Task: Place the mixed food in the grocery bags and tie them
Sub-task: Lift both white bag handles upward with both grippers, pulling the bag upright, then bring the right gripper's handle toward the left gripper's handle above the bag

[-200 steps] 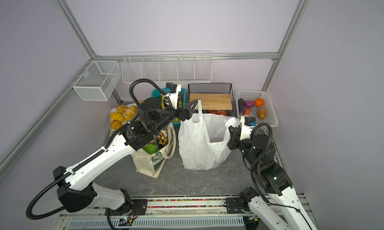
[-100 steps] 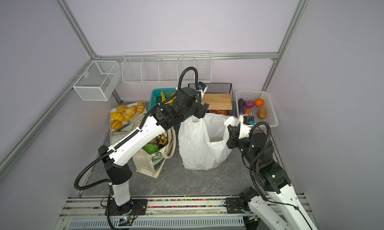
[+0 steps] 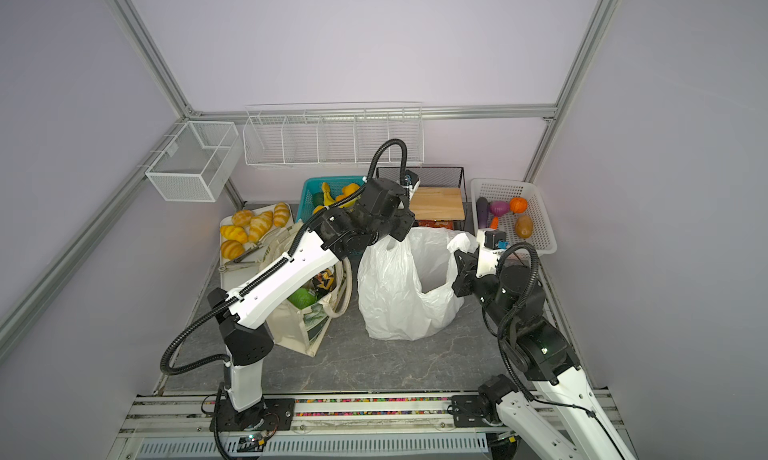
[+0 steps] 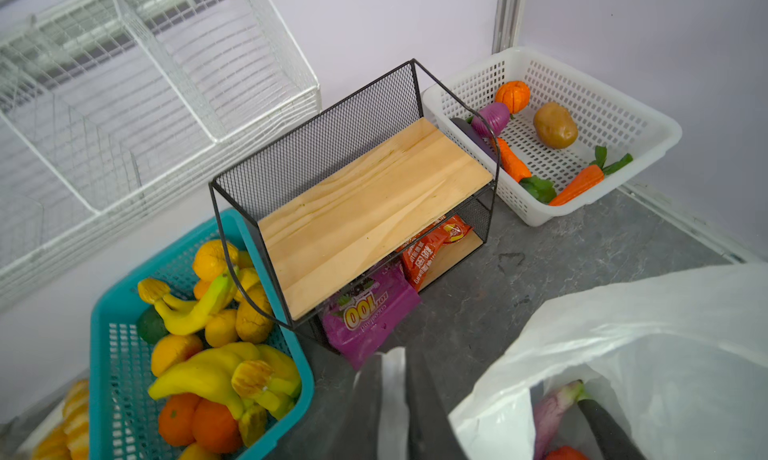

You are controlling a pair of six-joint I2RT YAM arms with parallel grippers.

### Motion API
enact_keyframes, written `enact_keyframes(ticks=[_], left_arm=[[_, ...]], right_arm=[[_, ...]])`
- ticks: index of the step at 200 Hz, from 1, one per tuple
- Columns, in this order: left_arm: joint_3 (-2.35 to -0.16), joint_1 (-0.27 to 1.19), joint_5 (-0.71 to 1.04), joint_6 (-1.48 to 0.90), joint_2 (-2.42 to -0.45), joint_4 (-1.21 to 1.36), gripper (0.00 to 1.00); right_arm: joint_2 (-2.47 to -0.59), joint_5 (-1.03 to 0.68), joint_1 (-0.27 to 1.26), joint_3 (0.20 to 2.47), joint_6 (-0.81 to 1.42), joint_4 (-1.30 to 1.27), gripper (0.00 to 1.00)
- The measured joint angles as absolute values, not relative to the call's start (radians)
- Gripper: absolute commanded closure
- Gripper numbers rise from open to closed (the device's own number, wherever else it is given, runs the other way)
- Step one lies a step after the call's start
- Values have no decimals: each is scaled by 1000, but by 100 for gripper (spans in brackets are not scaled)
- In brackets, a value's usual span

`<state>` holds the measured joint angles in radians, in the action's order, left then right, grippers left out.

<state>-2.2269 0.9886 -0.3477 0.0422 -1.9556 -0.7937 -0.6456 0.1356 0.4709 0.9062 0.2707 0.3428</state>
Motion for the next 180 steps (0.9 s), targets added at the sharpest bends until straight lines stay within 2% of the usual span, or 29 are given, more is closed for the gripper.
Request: enact_keyframes(ticks=[23, 48, 84, 114, 180], left_arm=[[-2158, 988, -301, 33, -1914, -752, 100], [-1972, 988, -196, 19, -1791, -642, 100], [-1595, 949, 66, -79, -1512, -318, 100], [-1383, 868, 230, -192, -1378, -46, 100], [-1234, 747, 419, -376, -1331, 268, 100]], right_arm=[[-635, 144, 471, 904, 268, 344, 94], [-628, 160, 471, 904, 268, 344, 94], [-628, 187, 471, 921, 268, 379, 94], [-618, 224, 471, 960, 263, 410, 94], [-575, 271, 471, 995, 253, 448, 94]])
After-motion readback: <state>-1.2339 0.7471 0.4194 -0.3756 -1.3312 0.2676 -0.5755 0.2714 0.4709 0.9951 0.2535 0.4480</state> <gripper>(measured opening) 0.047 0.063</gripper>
